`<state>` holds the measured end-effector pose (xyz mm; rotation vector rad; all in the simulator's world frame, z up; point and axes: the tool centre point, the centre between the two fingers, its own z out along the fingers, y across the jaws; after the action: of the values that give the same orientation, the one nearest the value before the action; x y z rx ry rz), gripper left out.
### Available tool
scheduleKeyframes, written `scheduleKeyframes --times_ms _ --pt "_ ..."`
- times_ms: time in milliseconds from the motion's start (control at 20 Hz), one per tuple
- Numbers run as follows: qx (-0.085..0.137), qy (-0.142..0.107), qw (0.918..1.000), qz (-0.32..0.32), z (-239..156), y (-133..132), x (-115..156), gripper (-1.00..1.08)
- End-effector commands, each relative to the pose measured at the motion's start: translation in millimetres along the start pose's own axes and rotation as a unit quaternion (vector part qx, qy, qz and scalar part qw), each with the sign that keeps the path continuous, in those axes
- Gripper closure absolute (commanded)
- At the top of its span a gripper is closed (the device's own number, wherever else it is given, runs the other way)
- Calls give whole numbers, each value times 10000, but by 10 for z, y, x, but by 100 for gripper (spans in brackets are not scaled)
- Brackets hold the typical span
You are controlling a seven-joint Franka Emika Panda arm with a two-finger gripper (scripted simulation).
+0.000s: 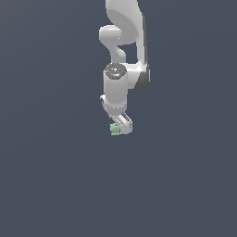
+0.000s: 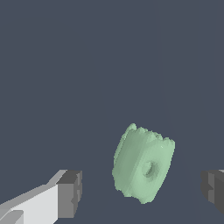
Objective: Pick up the object and move it to a goal position.
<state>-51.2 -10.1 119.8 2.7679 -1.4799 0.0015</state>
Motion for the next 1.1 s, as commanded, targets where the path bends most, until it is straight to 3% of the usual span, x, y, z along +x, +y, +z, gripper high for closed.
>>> scheduleKeyframes --times_ms 0,550,1050 --pt "3 -4 9993 362 31 29 -22 -92" --pt "7 -12 9874 1582 132 131 -93 -92" --pt "8 -13 9810 1939 160 163 -113 -92"
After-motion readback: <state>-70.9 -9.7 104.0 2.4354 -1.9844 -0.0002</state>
